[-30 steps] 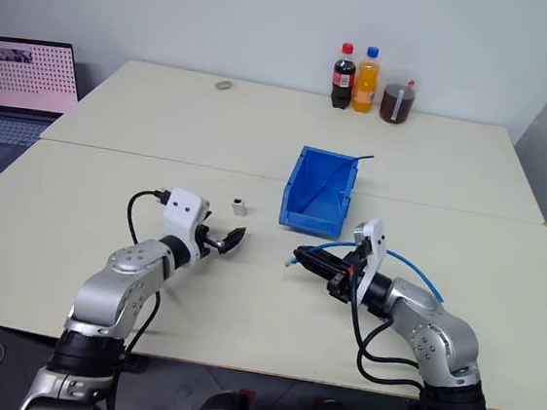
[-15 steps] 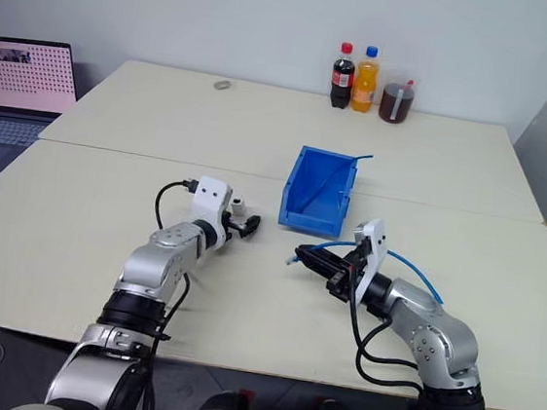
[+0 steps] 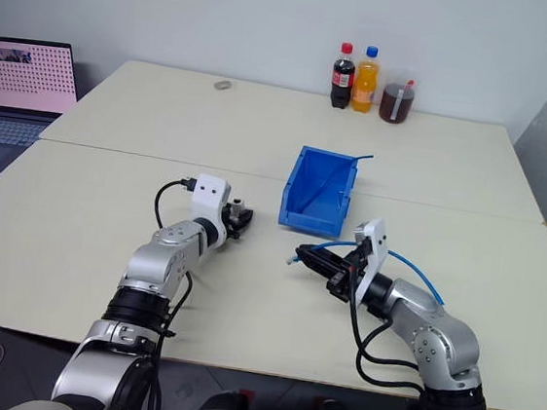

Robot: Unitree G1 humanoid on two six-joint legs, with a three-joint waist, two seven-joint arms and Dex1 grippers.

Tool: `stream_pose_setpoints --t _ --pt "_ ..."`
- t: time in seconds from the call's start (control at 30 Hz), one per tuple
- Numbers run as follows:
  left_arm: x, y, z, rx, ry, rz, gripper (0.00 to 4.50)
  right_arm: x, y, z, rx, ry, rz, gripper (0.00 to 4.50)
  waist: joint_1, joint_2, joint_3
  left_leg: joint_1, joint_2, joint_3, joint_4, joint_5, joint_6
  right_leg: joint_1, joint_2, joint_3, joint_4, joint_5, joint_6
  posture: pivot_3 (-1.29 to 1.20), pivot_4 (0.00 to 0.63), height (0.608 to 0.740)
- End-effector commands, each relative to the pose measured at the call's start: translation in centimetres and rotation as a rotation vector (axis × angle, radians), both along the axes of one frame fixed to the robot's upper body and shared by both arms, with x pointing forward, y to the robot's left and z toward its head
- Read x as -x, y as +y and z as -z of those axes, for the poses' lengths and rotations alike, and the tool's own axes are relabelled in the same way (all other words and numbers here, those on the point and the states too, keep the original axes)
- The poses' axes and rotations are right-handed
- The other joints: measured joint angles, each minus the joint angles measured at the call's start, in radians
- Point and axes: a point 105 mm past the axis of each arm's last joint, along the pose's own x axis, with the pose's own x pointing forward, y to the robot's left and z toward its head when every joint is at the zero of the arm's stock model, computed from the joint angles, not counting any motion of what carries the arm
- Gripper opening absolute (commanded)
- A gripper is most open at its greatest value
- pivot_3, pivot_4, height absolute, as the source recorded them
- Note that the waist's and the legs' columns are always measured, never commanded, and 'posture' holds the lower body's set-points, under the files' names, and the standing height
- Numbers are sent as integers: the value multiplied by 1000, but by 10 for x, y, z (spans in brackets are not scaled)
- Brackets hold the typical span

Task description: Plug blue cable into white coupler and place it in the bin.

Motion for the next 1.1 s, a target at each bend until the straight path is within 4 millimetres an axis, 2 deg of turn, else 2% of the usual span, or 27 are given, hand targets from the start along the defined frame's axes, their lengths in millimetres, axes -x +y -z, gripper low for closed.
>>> stream_pose_setpoints --t 0.03,0.17,0.2,0.33,0.43,0.57,0.67,0.87,1.1 --pt "-2 -5 -9 -10 -31 17 1787 4 0 -10 -15 -46 -2 37 0 0 0 0 0 0 0 0 0 0 0 0 0 0 0 0 150 740" --pt "-2 -6 -8 -19 -31 27 840 4 0 -10 -18 -46 0 37 0 0 0 0 0 0 0 0 0 0 0 0 0 0 0 0 150 740" --pt "-1 -6 -7 -22 -31 30 793 4 0 -10 -17 -46 1 37 0 0 0 0 0 0 0 0 0 0 0 0 0 0 0 0 150 740" --pt "3 -7 -5 -37 -28 70 794 5 0 -9 -12 -47 3 37 0 0 0 0 0 0 0 0 0 0 0 0 0 0 0 0 150 740" --pt "14 -12 -7 -66 -38 182 794 6 -2 -9 11 -61 1 37 -2 0 0 0 0 0 0 0 0 0 0 0 0 0 0 0 150 740" --pt "46 -28 -18 -64 -71 478 794 21 -12 -5 114 -110 -22 37 -1 0 0 0 0 1 -1 0 0 0 0 0 0 0 0 0 150 740" --pt "60 -39 -21 -76 -64 638 794 30 -15 -3 143 -115 -33 36 1 0 0 0 1 0 -1 0 -1 0 0 0 0 0 0 0 150 740" --pt "95 -63 -8 -151 38 1050 794 45 -19 0 167 -116 -25 36 -1 0 0 0 0 0 0 0 -1 0 0 0 -1 0 0 0 150 740" --pt "113 -74 10 -221 129 1270 794 48 -26 -5 215 -152 -2 36 -1 0 0 0 1 0 0 0 0 0 0 0 -1 0 0 0 150 740"
